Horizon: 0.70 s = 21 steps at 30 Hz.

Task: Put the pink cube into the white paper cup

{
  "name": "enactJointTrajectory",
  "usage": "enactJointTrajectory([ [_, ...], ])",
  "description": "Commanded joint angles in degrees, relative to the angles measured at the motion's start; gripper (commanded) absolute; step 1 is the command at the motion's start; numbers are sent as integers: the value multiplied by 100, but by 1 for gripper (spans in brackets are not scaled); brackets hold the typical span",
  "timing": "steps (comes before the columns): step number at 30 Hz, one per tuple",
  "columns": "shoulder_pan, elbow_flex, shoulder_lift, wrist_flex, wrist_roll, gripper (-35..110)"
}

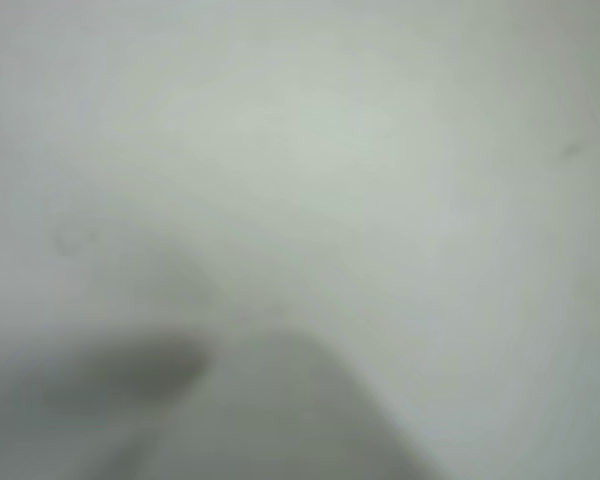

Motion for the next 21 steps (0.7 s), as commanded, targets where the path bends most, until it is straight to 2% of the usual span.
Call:
enactJointTrajectory([
  [1, -167, -105, 123, -246, 53, 1],
  [10, -220, -923, -413, -431, -132, 0],
  [16, -132, -3331, -3691, -686, -677, 0],
  [21, -62, -4957, -5229, -694, -940, 0],
])
